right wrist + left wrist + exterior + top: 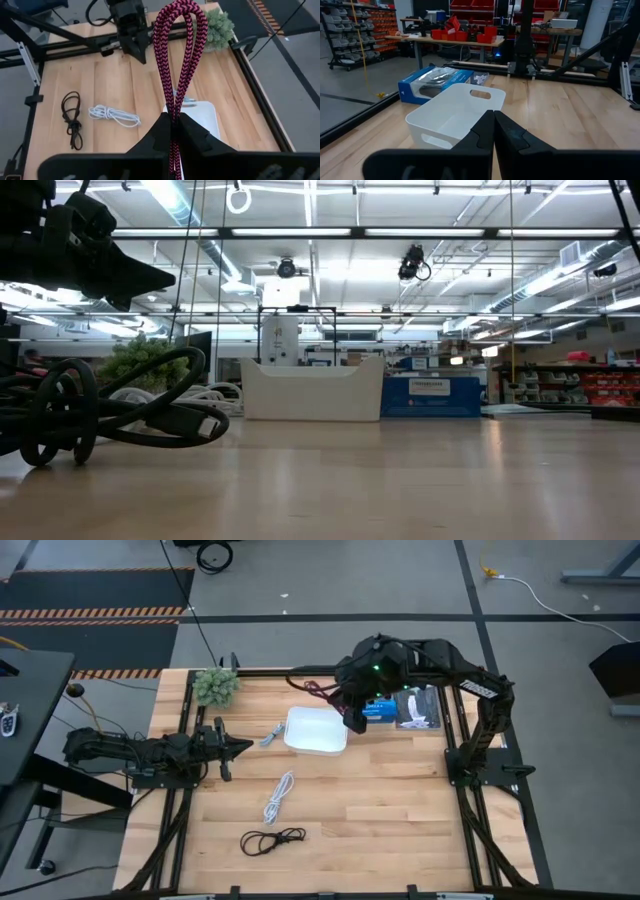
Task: Pick and place USB-C Cables
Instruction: Put the red charger cable into the white bin
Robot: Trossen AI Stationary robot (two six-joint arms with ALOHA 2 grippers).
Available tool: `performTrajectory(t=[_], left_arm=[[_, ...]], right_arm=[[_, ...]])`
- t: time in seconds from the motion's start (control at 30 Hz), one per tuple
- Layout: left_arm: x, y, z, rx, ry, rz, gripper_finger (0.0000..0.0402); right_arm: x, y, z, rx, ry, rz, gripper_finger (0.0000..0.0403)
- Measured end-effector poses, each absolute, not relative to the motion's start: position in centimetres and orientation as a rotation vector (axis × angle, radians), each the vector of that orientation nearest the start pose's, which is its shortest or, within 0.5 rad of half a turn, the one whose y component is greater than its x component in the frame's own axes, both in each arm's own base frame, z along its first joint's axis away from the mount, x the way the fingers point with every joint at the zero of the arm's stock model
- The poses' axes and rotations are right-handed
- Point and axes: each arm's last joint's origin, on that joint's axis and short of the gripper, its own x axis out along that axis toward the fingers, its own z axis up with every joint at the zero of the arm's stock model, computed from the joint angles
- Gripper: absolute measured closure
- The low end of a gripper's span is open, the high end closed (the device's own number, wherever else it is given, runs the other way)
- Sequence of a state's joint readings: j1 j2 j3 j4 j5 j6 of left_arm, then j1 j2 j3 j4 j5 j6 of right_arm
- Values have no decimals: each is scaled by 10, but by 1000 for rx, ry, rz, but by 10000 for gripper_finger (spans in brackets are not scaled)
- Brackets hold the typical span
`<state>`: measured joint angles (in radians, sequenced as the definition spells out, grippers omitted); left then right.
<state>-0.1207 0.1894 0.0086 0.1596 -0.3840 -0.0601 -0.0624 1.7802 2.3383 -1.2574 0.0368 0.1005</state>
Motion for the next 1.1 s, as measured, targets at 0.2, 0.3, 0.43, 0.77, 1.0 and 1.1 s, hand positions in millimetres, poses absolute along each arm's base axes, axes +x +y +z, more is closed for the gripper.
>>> performTrajectory(t=[0.2, 0.3, 0.43, 0.77, 1.0, 1.1], left_arm=[[108, -2, 166, -54, 12, 264, 388], [108, -2, 166, -55, 12, 264, 388], [108, -2, 166, -54, 12, 264, 388], [108, -2, 166, -54, 12, 264, 388], [108, -2, 166, -55, 12, 264, 388], [108, -2, 166, -54, 12, 264, 388]], right_arm=[[330, -22, 486, 60, 616, -114, 383], [331, -24, 489, 38, 583, -132, 383], [331, -28, 489, 9, 583, -141, 383], [330, -37, 489, -168, 600, -218, 375], [343, -37, 482, -223, 558, -169, 375], [353, -38, 471, -248, 559, -156, 375]])
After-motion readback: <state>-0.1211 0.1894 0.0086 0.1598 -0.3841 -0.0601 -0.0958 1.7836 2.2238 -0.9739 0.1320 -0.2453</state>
